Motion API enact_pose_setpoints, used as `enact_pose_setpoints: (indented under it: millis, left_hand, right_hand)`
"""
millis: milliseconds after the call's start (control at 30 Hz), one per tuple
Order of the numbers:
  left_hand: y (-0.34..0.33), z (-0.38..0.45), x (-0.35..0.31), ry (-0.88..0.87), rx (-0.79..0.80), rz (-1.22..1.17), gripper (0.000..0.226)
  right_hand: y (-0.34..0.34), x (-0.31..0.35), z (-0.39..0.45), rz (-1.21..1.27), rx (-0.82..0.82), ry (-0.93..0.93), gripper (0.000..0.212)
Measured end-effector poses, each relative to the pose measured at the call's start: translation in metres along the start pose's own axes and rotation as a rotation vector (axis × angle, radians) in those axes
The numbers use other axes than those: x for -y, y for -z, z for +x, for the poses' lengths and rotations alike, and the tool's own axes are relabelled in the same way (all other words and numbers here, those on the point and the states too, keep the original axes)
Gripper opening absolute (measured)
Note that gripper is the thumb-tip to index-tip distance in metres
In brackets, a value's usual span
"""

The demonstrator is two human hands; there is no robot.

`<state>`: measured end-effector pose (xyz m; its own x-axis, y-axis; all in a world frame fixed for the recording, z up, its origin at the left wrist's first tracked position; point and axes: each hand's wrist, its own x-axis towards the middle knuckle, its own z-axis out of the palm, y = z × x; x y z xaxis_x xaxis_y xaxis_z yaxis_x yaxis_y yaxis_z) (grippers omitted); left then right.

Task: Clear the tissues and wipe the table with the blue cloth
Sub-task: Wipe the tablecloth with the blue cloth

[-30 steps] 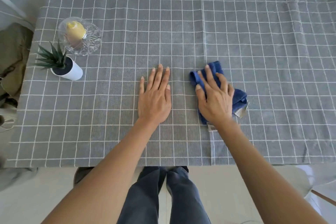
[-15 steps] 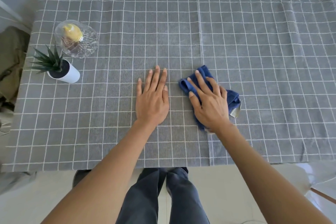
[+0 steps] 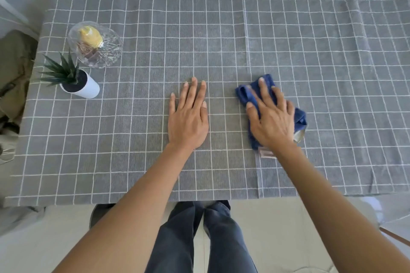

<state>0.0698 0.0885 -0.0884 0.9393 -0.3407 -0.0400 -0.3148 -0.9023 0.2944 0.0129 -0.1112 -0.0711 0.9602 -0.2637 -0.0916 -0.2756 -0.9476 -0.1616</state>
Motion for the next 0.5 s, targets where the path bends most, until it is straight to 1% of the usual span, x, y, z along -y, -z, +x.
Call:
enact_pose_setpoints:
  millis: [67, 133, 167, 267, 300, 333, 433, 500]
  left_hand:
    - [0.0, 0.0, 0.001, -0.002, -0.004, 0.001, 0.052]
    - [-0.001, -0.001, 0.001, -0.001, -0.01, -0.002, 0.052]
    - [-0.001, -0.001, 0.001, 0.002, -0.013, -0.003, 0.052]
    - [0.0, -0.001, 0.0, 0.002, -0.014, 0.0, 0.052]
    - [-0.001, -0.001, 0.0, 0.001, -0.013, 0.0, 0.052]
    - [-0.001, -0.001, 0.0, 0.001, -0.012, 0.0, 0.052]
    - [-0.002, -0.001, 0.001, 0.002, -0.01, 0.004, 0.052]
    - [-0.002, -0.001, 0.001, 0.001, -0.008, 0.007, 0.052]
  right_hand:
    - [0.002, -0.008, 0.009, 0.046, -0.013, -0.126, 0.054]
    - [0.0, 0.001, 0.006, 0.075, -0.032, -0.148, 0.054]
    - [-0.002, 0.008, 0.001, 0.086, -0.032, -0.111, 0.053]
    - [-0.005, 0.02, -0.015, 0.056, 0.005, 0.122, 0.051]
    - [-0.003, 0.016, -0.014, 0.039, 0.017, 0.164, 0.051]
    - [-0.001, 0.01, -0.01, 0.029, 0.019, 0.156, 0.05]
    - [0.003, -0.006, 0.009, 0.042, -0.012, -0.042, 0.051]
    - [0.002, 0.003, 0.013, 0.08, -0.031, -0.14, 0.052]
